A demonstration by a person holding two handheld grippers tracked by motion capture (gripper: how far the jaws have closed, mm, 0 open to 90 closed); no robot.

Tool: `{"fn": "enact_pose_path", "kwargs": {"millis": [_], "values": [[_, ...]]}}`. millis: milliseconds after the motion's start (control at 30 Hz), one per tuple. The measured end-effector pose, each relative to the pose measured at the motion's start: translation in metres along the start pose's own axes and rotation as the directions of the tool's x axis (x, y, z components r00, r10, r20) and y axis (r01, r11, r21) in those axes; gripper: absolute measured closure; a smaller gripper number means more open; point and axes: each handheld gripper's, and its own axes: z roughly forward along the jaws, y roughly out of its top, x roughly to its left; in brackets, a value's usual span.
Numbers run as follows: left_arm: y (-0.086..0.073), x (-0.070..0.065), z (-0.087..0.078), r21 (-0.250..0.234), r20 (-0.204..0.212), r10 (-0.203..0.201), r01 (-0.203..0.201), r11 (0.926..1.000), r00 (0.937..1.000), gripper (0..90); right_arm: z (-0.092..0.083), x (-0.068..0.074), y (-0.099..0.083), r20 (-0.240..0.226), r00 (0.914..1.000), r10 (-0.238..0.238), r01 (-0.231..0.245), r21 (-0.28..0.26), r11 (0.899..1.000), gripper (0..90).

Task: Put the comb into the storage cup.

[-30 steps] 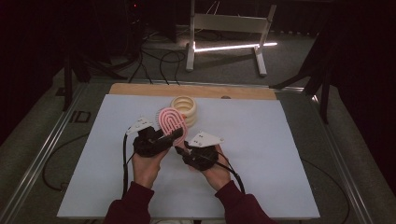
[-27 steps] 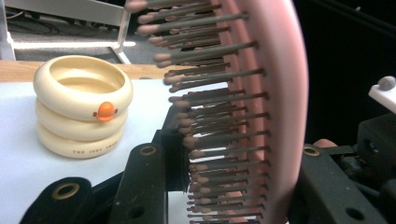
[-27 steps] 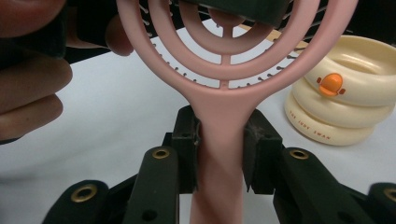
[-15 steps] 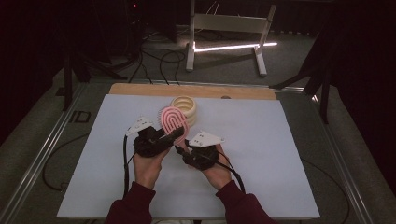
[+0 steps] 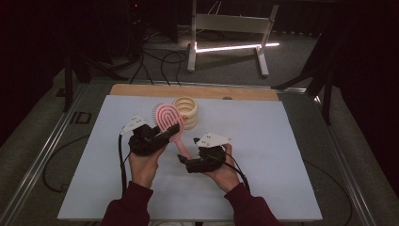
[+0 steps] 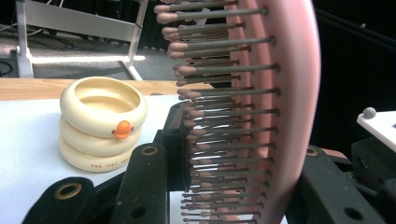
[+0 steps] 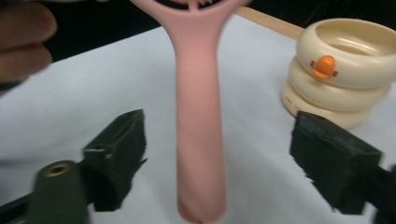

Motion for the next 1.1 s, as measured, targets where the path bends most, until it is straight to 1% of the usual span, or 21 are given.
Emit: {"fn": "enact_pose_path", "kwargs": {"millis": [167,200,267,333,367,500,533,567,600,633,667,700,767,800,900,967,1000,1033,1100], "values": [[0.003,0.001,0.0,-0.008,-0.009,-0.001,0.001,1.0,1.0,64.8,-0.004,-0.005,-0.006,0.014,0.9999,0.003,-0.004,0.015,1.0,9.8],[0.004,0.001,-0.001,-0.007,-0.009,0.0,0.0,1.0,1.0,64.8,-0.005,-0.007,-0.007,0.009,1.0,0.005,-0.005,0.022,1.0,9.5],[0.005,0.001,-0.001,-0.01,-0.01,0.0,0.0,1.0,0.9999,64.8,-0.007,-0.009,-0.01,0.015,0.9997,0.02,-0.02,0.027,0.999,8.8],[0.006,0.001,-0.001,-0.012,-0.013,0.002,-0.002,0.9999,0.9999,64.8,-0.01,-0.013,-0.012,0.029,0.9993,0.023,-0.023,0.023,0.999,8.6],[0.007,0.001,-0.001,-0.014,-0.015,-0.003,0.003,0.9999,0.9999,64.8,-0.012,-0.014,-0.012,0.034,0.9985,0.043,-0.043,0.017,0.999,8.4],[0.01,0.002,-0.002,-0.018,-0.02,-0.006,0.006,0.9998,0.9998,64.8,-0.019,-0.021,-0.017,0.053,0.9974,0.048,-0.049,0.015,0.999,8.3],[0.011,0.003,-0.003,-0.019,-0.022,-0.005,0.005,0.9998,0.9997,64.8,-0.021,-0.022,-0.019,0.07,0.9961,0.053,-0.054,0.013,0.998,8.3],[0.011,0.003,-0.003,-0.019,-0.024,-0.004,0.004,0.9998,0.9997,64.8,-0.023,-0.024,-0.021,0.079,0.9957,0.048,-0.049,0.014,0.999,8.3],[0.012,0.003,-0.003,-0.022,-0.025,-0.007,0.007,0.9997,0.9997,64.8,-0.025,-0.026,-0.023,0.093,0.9941,0.055,-0.057,0.012,0.998,8.3],[0.013,0.003,-0.004,-0.023,-0.026,-0.008,0.008,0.9997,0.9996,64.8,-0.027,-0.028,-0.025,0.104,0.9934,0.048,-0.05,0.013,0.999,8.3],[0.014,0.004,-0.004,-0.023,-0.029,-0.007,0.007,0.9997,0.9996,64.8,-0.029,-0.031,-0.028,0.11,0.9931,0.042,-0.044,0.017,0.999,8.4],[0.014,0.004,-0.004,-0.025,-0.029,-0.009,0.009,0.9996,0.9995,64.8,-0.032,-0.034,-0.03,0.115,0.992,0.053,-0.055,0.017,0.998,8.4],[0.016,0.004,-0.004,-0.026,-0.032,-0.007,0.007,0.9996,0.9995,64.8,-0.036,-0.037,-0.033,0.132,0.9895,0.058,-0.061,0.02,0.998,8.4],[0.016,0.004,-0.004,-0.028,-0.032,-0.009,0.008,0.9996,0.9995,64.8,-0.039,-0.04,-0.034,0.134,0.9895,0.053,-0.057,0.02,0.998,8.4],[0.018,0.004,-0.004,-0.026,-0.034,-0.004,0.003,0.9997,0.9994,64.8,-0.047,-0.045,-0.037,0.148,0.9866,0.069,-0.071,0.006,0.997,8.4],[0.019,0.004,-0.004,-0.025,-0.034,-0.002,0.001,0.9997,0.9994,64.8,-0.052,-0.049,-0.039,0.158,0.985,0.069,-0.069,-0.003,0.998,8.4],[0.02,0.004,-0.004,-0.024,-0.035,0.0,-0.001,0.9997,0.9994,64.8,-0.054,-0.05,-0.041,0.163,0.984,0.072,-0.072,-0.004,0.997,8.4],[0.02,0.004,-0.004,-0.024,-0.037,0.002,-0.003,0.9997,0.9993,64.8,-0.057,-0.053,-0.043,0.179,0.9812,0.072,-0.072,-0.007,0.997,8.4],[0.022,0.005,-0.004,-0.024,-0.04,0.004,-0.005,0.9997,0.9992,64.8,-0.062,-0.057,-0.049,0.186,0.9792,0.08,-0.08,-0.009,0.997,8.4]]}}
